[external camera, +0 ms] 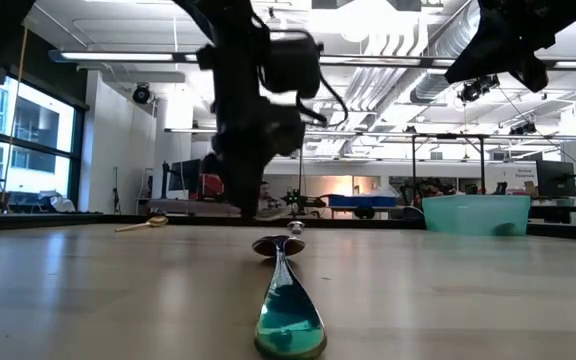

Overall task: Sort silverware by color (type)
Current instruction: Put the purple spoon into the orange bin

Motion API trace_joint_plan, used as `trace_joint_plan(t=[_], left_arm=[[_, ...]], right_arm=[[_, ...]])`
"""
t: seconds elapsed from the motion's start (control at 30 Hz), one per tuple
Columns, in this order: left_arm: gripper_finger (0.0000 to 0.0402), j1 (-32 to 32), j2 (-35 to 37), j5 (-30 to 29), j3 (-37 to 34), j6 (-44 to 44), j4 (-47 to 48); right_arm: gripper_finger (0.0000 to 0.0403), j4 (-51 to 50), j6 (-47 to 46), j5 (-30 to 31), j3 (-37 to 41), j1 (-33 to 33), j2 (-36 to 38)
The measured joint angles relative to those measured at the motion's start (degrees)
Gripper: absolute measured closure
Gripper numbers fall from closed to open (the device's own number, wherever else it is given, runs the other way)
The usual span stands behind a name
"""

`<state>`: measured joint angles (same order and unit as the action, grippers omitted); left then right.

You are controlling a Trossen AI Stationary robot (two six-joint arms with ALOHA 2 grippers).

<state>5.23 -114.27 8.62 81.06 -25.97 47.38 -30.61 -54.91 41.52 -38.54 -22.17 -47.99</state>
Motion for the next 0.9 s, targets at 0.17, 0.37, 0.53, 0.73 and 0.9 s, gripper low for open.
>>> trace_joint_plan(t=[0.17,0.37,0.53,0.73,0.9], left_arm=[[0.0400,-4.4,4.7,0.2,0.1,-6.1,3.3],[0.0401,-12.1,12.3,-0.1,0.1,-18.5,7.7],[0.0401,-20.0,17.6,0.0,0.1,-31.6,10.2],[0.0401,-30.5,20.6,-0.8,0.2,-46.5,13.7],[0.0401,-38.3,23.7,-0.9,-4.7,-58.9,11.8]], right_arm=[[0.0403,0.8,2.8,-1.3,0.0,0.0,0.0],[0.0403,2.6,6.2,-2.4,0.0,0.0,0.0],[0.0403,3.3,8.1,-3.0,0.0,0.0,0.0],[0.0403,4.8,9.4,-4.0,0.0,0.0,0.0],[0.0403,5.3,9.9,-4.1,0.0,0.0,0.0]])
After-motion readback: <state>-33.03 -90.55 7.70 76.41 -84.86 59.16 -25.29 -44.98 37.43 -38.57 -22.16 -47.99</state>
